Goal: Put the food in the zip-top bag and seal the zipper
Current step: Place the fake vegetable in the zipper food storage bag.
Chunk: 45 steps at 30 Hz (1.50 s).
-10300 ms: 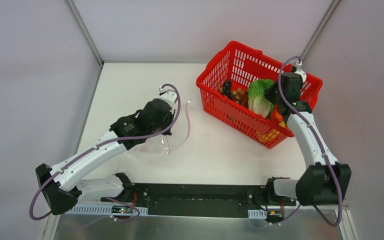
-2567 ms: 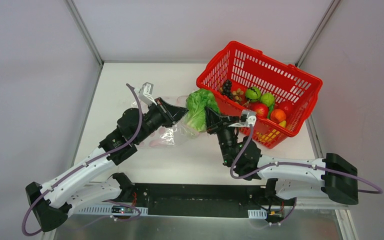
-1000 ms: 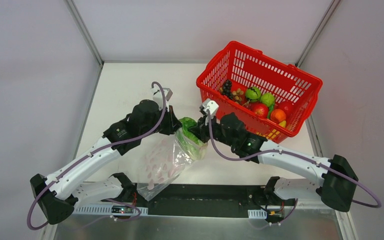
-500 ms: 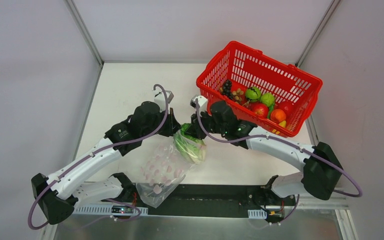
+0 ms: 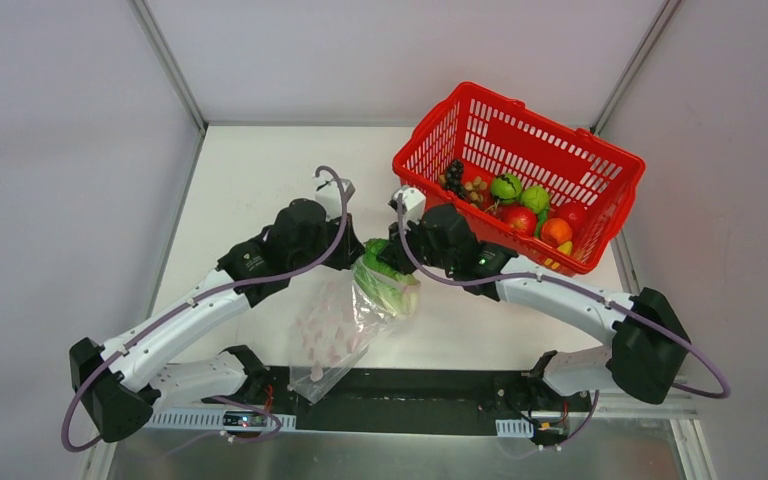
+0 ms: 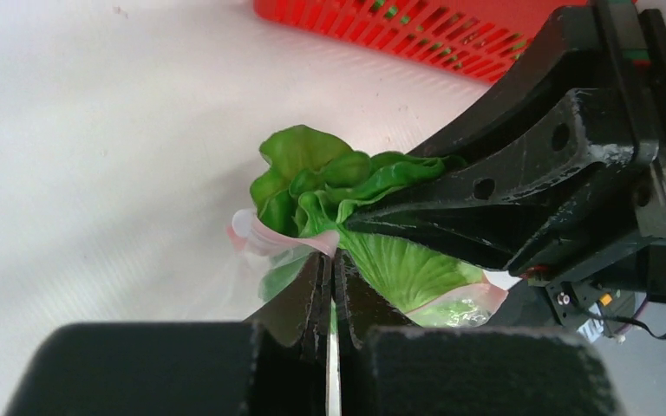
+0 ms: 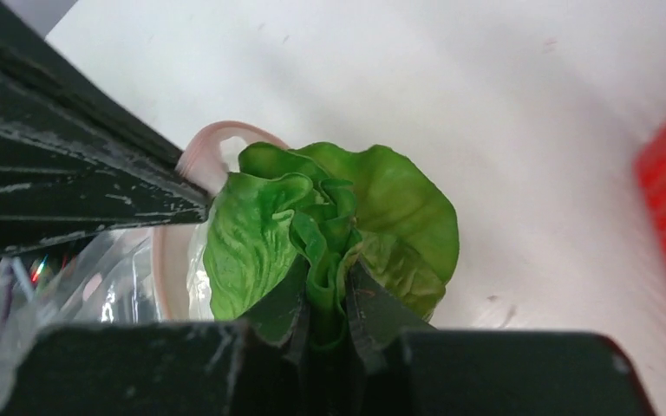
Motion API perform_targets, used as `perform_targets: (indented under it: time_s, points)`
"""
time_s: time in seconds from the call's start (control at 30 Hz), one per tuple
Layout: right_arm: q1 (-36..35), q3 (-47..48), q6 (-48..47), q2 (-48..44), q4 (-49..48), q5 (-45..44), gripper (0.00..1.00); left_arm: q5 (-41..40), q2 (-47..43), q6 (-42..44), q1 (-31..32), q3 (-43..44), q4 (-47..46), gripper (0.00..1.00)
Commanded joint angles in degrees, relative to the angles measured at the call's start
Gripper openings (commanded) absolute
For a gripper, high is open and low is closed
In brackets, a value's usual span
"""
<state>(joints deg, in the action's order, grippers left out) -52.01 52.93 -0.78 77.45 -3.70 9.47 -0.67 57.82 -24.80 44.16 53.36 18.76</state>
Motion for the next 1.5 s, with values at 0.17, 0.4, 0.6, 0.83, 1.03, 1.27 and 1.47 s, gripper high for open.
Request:
perform_targets:
  time_s: [0.17,0.4,0.6,0.83,1.03,1.27,1.47]
  points:
    - [0.08,-3.36,1.38,-11.07,-7.51,-2.1,0.04,0.48,3.99,7.53,-0.49,4.37,-12.64,0.0]
    - [0.12,-1.5,2.33,-2.07,-0.35,-1.68,0.24,3.25,2.89,9.94,-0.48,-6.1,-29.87,0.0]
    - [0.2,1.24,4.98,-1.24,1.49,-4.79,0.48,6.63,-0.51,11.24,-0.5,-9.98,-32.76,0.0]
    - [0.48,-0.01,8.58,-5.66,1.12,-5.85,0.82,8.21,-6.18,14.89,-0.49,-16.22,-35.15,0.0]
    - [0.97,-5.68,12.92,-13.54,-2.62,-7.43,0.87,4.22,-9.58,14.81,-0.48,-20.35,-35.5,0.0]
    - [0.96,-20.21,22.85,-23.68,-9.39,-13.9,0.75,3.45,-11.45,14.03,-0.48,-20.32,-32.11,0.0]
    - [1.0,-28.78,30.75,-26.21,-9.88,-17.2,0.65,1.97,-13.13,12.03,-0.53,-20.87,-27.81,0.0]
